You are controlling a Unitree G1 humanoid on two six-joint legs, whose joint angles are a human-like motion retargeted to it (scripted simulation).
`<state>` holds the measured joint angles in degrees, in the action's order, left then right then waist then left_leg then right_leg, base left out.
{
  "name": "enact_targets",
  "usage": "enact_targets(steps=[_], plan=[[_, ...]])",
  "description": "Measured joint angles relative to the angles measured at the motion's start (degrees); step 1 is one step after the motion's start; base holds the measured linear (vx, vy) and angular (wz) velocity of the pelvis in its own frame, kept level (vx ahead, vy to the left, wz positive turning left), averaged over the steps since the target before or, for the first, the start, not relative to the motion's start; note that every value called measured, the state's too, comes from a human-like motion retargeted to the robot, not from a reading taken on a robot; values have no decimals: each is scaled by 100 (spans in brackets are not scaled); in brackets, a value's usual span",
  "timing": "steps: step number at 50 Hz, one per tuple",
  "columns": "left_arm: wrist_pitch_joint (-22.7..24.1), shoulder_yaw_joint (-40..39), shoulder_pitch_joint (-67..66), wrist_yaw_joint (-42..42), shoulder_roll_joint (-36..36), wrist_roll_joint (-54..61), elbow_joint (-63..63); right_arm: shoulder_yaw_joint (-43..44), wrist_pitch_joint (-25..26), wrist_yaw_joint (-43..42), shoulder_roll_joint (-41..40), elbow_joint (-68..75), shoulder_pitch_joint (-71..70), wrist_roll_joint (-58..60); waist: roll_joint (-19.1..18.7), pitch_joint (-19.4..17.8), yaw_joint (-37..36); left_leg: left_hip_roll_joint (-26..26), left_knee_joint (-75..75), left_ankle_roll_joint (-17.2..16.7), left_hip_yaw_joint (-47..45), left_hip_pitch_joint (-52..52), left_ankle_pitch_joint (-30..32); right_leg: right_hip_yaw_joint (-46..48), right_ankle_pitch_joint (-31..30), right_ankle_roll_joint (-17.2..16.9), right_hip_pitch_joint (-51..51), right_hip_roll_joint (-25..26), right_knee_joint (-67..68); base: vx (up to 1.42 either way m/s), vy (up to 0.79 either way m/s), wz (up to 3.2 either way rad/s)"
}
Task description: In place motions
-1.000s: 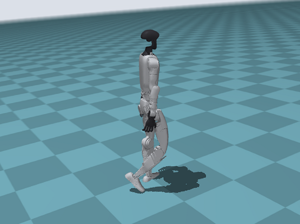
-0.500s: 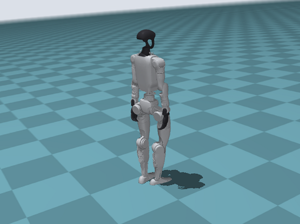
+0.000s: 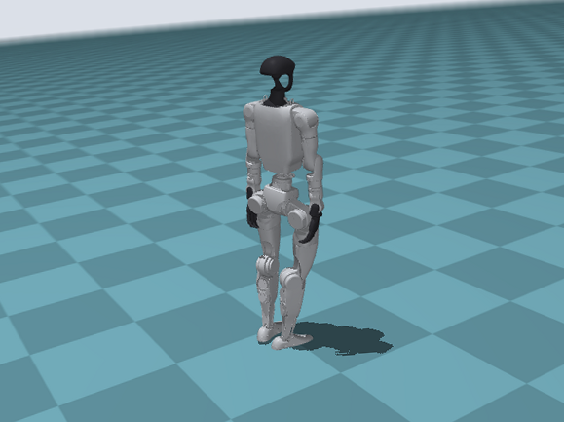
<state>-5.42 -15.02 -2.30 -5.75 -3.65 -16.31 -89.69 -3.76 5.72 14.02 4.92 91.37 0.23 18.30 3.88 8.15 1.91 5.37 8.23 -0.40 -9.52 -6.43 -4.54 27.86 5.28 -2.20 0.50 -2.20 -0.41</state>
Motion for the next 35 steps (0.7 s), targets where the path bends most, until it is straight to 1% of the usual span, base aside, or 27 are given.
enact_targets(steps=[3,5,7,9,12,14,18,21,23,25,27,30,32,35], plan=[[4,-88,-19,-12,23,74,-77,90,32,-20,66,68,48,-23,-60,68,413,45,39,41,295,46,-111,316,19,-50,37,-78,24,-6,-2,96],[3,-167,-22,-23,50,174,-134,169,27,-53,108,75,93,-65,-98,131,712,112,83,145,654,64,-146,545,34,-100,77,-158,53,-3,-3,81],[-9,-275,-36,-45,84,265,-157,199,20,-87,142,85,144,-139,-72,132,631,266,145,402,912,-14,-70,380,-10,-114,133,-212,95,1,-7,-54],[-14,-370,-33,-74,105,332,-144,218,24,-111,171,119,157,-235,0,99,397,377,229,497,1244,-124,5,70,-74,-108,204,-259,138,3,-7,-114],[33,-441,-71,-72,125,406,-57,225,56,-136,199,157,146,-318,26,6,241,510,85,469,1949,-10,154,-188,-145,-101,224,-251,191,8,-11,-82],[50,-436,-87,-63,114,428,-27,218,82,-123,204,128,110,-296,0,-71,210,515,-53,419,2062,119,225,-315,-193,-89,213,-213,224,8,-12,-70],[20,-278,-22,-16,62,389,-142,245,-19,-24,239,-102,29,-104,-87,-210,254,375,-303,537,1535,312,194,-565,-280,-93,213,-187,307,7,-9,-66],[-11,-140,55,-90,-1,264,-291,229,-166,-146,240,-150,-78,46,-192,-189,373,188,-342,470,1059,186,231,-855,-360,-127,405,-206,444,4,-3,-72],[-43,-29,112,-96,-46,128,-366,246,-146,-349,211,-160,-131,10,-285,-152,637,157,-428,497,988,186,223,-901,-399,-159,593,-253,582,-6,4,-26],[-56,99,161,-64,-93,5,-360,251,-212,-486,180,-158,-196,-108,-367,-211,931,138,-535,523,936,271,193,-967,-459,-166,773,-285,757,-19,9,-35],[-25,206,169,-70,-147,-57,-295,190,-307,-512,141,-145,-290,-174,-381,-361,1052,57,-574,498,589,339,138,-1302,-555,-77,956,-230,908,-29,15,-140],[33,372,149,-111,-245,-15,-288,12,-316,-494,98,-169,-405,-81,-407,-563,1188,-52,-631,494,26,465,-5,-1741,-620,103,1155,-51,1003,-33,25,-227],[-9,475,166,-158,-299,-7,-406,-127,-315,-485,106,-202,-434,38,-478,-645,1251,-175,-663,487,-428,512,-105,-1414,-522,233,1197,-68,1047,-34,42,-286],[-168,541,226,-235,-347,-132,-597,-278,-309,-445,188,-227,-450,177,-619,-670,1366,-378,-781,406,-1344,619,-284,-575,-338,395,1224,-203,1078,-32,49,-317]])
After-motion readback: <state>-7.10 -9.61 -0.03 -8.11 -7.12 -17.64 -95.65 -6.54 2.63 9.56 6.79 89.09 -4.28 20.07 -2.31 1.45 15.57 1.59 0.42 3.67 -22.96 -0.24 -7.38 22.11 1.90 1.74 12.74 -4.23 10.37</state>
